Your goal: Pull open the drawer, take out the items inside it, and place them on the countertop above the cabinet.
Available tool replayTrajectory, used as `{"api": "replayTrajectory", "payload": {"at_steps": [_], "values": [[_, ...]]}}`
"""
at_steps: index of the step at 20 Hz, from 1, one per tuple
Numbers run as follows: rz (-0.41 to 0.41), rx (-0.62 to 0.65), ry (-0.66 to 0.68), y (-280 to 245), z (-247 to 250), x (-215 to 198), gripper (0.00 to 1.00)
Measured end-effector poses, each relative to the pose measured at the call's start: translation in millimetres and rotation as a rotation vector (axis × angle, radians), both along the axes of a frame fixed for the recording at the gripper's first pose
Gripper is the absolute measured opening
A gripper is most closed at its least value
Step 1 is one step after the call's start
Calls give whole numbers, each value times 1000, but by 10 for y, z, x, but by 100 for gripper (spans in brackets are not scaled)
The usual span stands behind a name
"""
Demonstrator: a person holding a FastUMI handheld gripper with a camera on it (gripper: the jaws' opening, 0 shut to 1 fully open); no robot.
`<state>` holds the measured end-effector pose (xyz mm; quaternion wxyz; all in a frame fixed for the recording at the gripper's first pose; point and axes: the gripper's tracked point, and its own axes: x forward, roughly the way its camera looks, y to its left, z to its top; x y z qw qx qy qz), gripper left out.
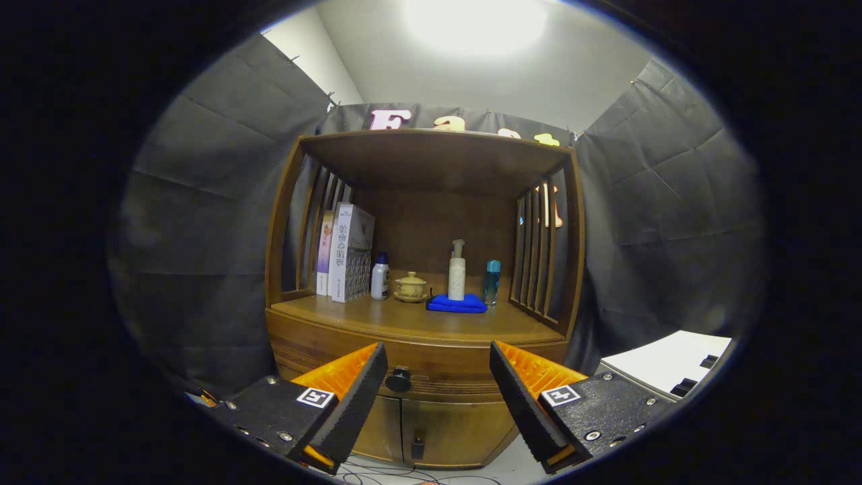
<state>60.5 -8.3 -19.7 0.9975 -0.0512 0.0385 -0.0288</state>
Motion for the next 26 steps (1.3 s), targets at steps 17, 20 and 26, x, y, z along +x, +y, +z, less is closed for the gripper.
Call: {"api": "replayTrajectory", "payload": {"at_steps": [17, 20, 26], "values": [[34, 37, 244, 304, -1193, 1062, 96], [37, 65, 280, 370, -1364, 1174, 95], [-9, 121, 270, 336, -1447, 1270, 67]]}}
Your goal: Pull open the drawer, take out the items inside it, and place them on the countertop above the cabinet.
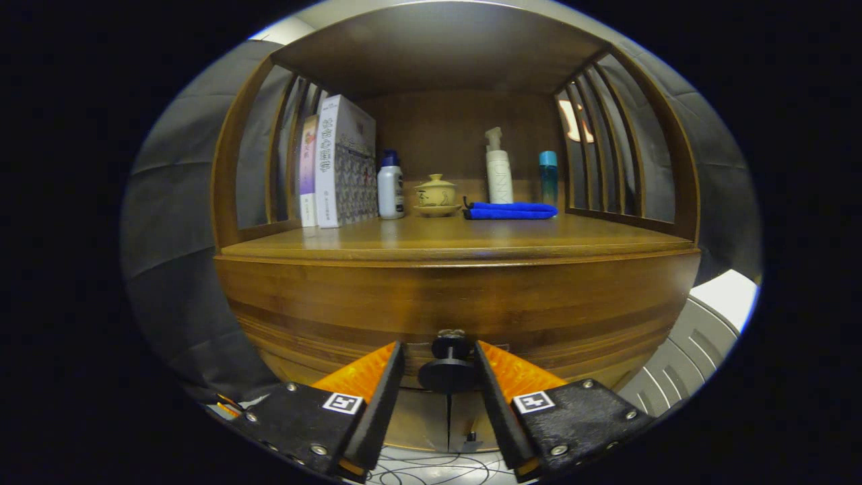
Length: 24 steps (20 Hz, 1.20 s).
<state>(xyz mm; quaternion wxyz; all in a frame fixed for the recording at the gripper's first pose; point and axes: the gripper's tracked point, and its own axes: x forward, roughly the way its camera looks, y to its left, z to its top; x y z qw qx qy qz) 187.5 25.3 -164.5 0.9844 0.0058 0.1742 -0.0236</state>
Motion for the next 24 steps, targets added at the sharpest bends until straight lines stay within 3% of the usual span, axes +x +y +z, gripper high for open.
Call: {"api": "replayTrajectory", "payload": {"at_steps": [4, 6, 24], "values": [[-28, 0, 17, -1, 0, -19, 43], [-36, -8, 25, -2, 2, -65, 41], [-47, -15, 44, 66, 100, -1061, 41]]}}
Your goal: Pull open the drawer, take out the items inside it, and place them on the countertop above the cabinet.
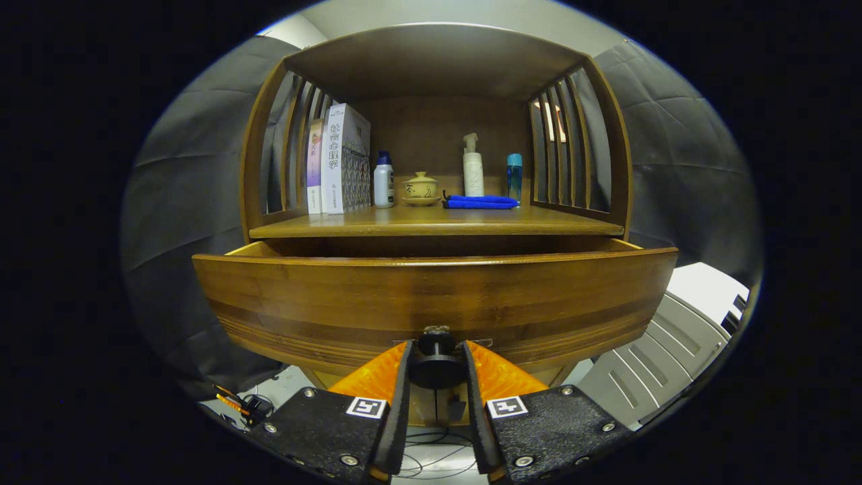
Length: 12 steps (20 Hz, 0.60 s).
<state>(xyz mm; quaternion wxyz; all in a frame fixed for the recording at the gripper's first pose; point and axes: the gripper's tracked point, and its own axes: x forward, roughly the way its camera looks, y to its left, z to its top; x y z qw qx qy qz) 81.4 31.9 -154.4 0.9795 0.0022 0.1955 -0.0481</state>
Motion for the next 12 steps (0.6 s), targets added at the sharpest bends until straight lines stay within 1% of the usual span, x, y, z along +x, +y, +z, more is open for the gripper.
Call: {"api": "replayTrajectory", "payload": {"at_steps": [7, 8, 12], "values": [[23, 4, 8, 34, -19, -453, 40], [26, 12, 29, 53, -49, -486, 40], [48, 1, 34, 137, -24, -668, 41]]}}
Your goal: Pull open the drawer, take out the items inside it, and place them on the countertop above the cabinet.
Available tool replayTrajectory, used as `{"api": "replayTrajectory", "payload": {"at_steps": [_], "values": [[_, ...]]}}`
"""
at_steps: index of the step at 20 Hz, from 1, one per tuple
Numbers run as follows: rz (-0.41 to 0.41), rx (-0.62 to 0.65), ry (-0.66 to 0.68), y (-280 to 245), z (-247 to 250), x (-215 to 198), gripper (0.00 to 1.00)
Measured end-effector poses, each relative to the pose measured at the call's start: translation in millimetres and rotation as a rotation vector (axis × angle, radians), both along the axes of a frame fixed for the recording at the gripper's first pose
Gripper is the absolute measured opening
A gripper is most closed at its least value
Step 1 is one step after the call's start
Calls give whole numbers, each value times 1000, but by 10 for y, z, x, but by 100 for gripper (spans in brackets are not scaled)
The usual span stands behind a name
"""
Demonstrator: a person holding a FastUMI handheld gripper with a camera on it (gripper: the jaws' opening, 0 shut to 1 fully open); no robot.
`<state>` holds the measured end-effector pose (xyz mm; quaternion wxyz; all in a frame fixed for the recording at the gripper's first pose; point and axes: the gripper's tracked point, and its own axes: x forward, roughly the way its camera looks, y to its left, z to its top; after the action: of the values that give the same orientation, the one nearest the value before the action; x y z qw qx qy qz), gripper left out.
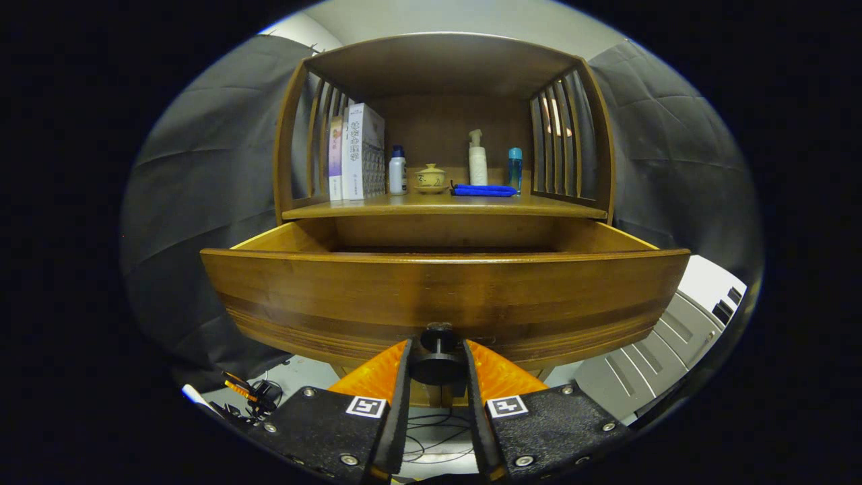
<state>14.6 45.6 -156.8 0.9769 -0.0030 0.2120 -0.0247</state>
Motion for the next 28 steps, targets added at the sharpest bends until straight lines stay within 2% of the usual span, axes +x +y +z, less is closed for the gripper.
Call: {"api": "replayTrajectory", "payload": {"at_steps": [8, 18, 21, 22, 24, 28], "values": [[17, 21, 30, 113, 12, -391, 41], [29, 47, 37, 143, 44, -665, 41], [0, 64, -26, 68, 230, -778, 40], [-14, 81, -63, 45, 326, -760, 30], [-8, 111, -79, 44, 404, -791, 30], [9, 72, -133, -66, 681, -682, 79]]}}
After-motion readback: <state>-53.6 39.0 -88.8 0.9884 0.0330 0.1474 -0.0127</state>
